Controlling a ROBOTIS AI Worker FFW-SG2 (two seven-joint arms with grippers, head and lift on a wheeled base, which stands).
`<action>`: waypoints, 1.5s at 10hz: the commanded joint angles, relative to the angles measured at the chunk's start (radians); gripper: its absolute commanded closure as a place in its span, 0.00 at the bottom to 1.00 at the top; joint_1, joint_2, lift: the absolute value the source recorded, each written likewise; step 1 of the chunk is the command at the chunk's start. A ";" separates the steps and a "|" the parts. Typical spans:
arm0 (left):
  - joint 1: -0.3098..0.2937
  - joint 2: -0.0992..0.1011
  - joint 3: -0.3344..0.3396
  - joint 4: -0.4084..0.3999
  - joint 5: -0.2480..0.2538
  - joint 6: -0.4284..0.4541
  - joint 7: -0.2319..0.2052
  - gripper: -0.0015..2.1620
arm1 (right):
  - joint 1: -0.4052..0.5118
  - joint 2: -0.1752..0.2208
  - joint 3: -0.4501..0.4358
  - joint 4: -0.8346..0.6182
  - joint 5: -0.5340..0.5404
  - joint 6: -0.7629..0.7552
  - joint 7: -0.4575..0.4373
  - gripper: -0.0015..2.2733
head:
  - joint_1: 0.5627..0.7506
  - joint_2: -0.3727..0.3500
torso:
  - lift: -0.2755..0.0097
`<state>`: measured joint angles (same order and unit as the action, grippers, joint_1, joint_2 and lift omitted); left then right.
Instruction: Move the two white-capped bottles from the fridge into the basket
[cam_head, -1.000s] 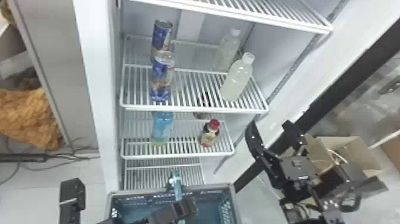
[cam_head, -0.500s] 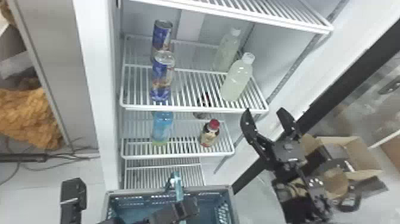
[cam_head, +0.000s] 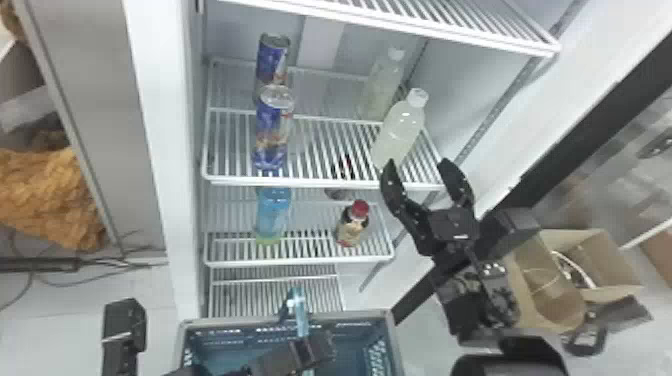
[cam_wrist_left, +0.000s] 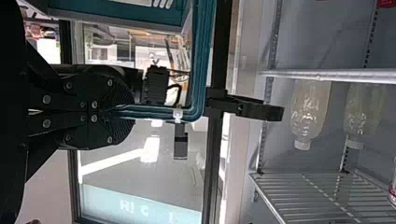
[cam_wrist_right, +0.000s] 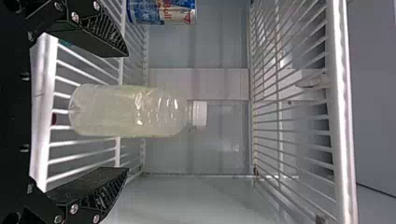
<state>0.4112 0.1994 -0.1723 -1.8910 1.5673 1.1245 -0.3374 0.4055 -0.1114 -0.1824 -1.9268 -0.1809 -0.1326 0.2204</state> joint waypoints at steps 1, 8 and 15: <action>-0.001 0.000 -0.001 0.000 0.000 0.002 0.000 0.55 | -0.042 -0.004 0.011 0.036 0.009 0.000 -0.001 0.08 | 0.70 0.03 | 0.97; -0.004 -0.002 -0.003 0.000 0.004 0.000 -0.003 0.55 | -0.217 -0.010 0.047 0.203 0.029 -0.012 -0.035 0.08 | 0.70 0.03 | 0.97; -0.006 0.000 -0.005 0.000 0.008 0.000 -0.003 0.55 | -0.239 -0.011 0.071 0.185 0.011 -0.032 -0.076 0.40 | 0.70 0.03 | 0.97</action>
<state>0.4046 0.1994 -0.1775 -1.8910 1.5740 1.1240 -0.3406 0.1613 -0.1224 -0.1138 -1.7293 -0.1674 -0.1637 0.1434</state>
